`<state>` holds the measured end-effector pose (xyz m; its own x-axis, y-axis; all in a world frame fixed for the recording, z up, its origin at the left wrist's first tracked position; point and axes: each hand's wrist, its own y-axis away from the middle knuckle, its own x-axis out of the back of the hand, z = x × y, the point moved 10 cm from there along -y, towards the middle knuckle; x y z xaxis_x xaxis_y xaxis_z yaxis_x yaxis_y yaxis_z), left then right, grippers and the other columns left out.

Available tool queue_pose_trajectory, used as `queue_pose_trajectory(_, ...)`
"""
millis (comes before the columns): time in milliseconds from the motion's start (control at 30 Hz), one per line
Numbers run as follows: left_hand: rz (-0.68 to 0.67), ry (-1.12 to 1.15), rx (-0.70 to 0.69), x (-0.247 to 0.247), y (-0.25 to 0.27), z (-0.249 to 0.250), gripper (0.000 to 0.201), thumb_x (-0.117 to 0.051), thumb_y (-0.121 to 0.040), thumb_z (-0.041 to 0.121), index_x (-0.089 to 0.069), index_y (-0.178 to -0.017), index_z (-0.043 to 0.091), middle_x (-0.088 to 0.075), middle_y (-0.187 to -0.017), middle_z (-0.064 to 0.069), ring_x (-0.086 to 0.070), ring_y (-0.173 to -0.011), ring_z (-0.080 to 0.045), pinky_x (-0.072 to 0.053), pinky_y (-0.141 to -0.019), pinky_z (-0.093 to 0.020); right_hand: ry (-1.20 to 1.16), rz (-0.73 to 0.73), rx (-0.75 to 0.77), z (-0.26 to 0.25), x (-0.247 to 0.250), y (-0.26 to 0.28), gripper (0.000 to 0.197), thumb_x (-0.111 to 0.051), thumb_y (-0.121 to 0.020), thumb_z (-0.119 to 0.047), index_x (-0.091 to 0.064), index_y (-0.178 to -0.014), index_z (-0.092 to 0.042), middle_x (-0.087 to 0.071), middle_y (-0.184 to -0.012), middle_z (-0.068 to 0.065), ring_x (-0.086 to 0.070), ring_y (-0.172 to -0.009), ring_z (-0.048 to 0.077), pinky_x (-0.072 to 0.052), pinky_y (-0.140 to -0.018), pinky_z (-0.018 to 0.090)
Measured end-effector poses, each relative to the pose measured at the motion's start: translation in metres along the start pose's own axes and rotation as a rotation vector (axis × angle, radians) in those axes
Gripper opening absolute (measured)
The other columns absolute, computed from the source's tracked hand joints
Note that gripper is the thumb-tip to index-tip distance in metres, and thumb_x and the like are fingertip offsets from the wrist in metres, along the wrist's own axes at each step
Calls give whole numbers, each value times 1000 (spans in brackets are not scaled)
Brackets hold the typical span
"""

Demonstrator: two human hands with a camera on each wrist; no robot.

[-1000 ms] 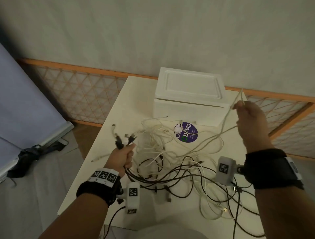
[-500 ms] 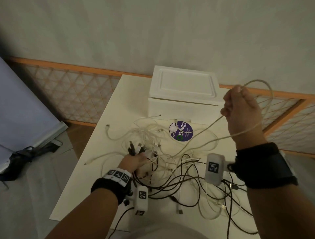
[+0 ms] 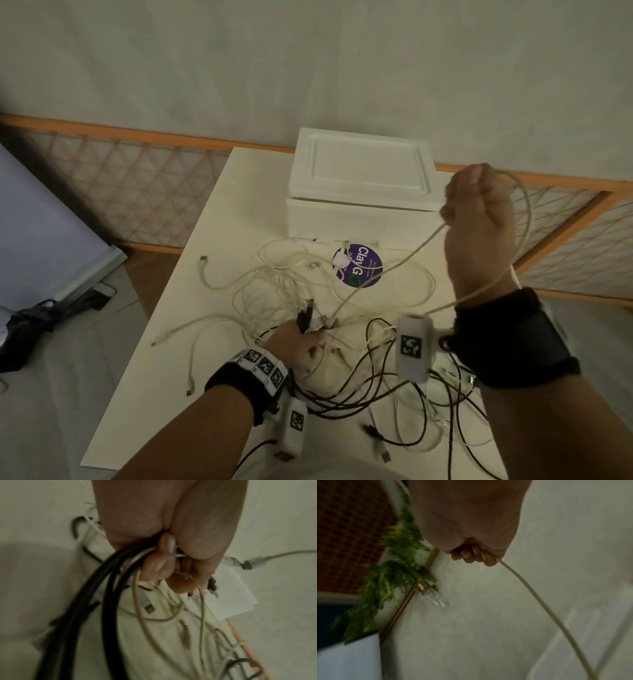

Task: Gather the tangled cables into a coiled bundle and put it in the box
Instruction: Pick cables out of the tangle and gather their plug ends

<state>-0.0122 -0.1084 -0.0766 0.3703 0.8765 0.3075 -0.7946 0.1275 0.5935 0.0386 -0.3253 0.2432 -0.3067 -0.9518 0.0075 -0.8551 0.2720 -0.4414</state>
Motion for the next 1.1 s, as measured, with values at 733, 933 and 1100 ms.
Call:
queue_pose_trajectory(733,283,1045,-302,72,59,37,6,-52,-97,16,-57,-98,14,-66,-75,-3,-64,-73,-19,-55,-70,-33,431,-1181,-431,125,-167,201,99,-74,-79,-26,-4,-148,-14,-48,-137,2,-53,-117,16,-45,-97,32)
queue_pose_trajectory(933,325,937,-358,74,82,33,28,-44,-100,19,-50,-127,14,-71,-112,-3,-63,-107,-8,-50,-90,-31,549,-1306,-424,131,-172,220,29,-56,-91,-22,-52,-115,-5,-59,-101,8,-57,-92,22,-42,-73,27)
queue_pose_trajectory(1100,144,972,-263,61,83,27,28,-39,-101,27,-52,-124,17,-70,-113,-12,-62,-115,-17,-44,-99,-39,466,-1268,-447,117,-171,231,11,-40,-95,-10,-48,-96,-3,-50,-74,5,-48,-65,17,-47,-62,32)
